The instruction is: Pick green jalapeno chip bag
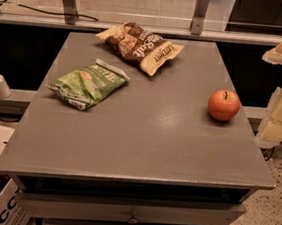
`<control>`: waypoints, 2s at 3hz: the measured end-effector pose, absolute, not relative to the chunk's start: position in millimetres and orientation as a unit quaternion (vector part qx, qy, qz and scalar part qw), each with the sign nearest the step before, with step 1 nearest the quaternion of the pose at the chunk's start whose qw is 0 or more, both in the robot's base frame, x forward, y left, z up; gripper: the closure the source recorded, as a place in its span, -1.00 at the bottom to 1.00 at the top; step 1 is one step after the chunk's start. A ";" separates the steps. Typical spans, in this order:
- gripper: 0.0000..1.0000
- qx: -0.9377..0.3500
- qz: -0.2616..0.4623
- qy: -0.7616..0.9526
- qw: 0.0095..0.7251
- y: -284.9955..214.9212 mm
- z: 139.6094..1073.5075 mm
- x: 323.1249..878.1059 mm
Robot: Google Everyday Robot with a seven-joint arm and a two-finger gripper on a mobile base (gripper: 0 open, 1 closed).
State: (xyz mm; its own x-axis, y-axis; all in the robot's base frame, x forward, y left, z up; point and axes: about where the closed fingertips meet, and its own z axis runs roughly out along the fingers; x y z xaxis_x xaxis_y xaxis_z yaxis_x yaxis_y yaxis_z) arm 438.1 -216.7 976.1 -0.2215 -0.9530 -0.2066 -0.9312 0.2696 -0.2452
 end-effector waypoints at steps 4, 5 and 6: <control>-1.00 -0.612 0.039 0.753 0.238 -130.5 962.0 501.8; -1.00 -0.604 0.081 0.751 0.253 -98.0 943.4 536.4; -1.00 -0.604 0.081 0.751 0.253 -97.9 943.5 536.4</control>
Offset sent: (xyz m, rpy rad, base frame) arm 0.0191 0.0439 -0.0072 0.0925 -0.0097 0.0565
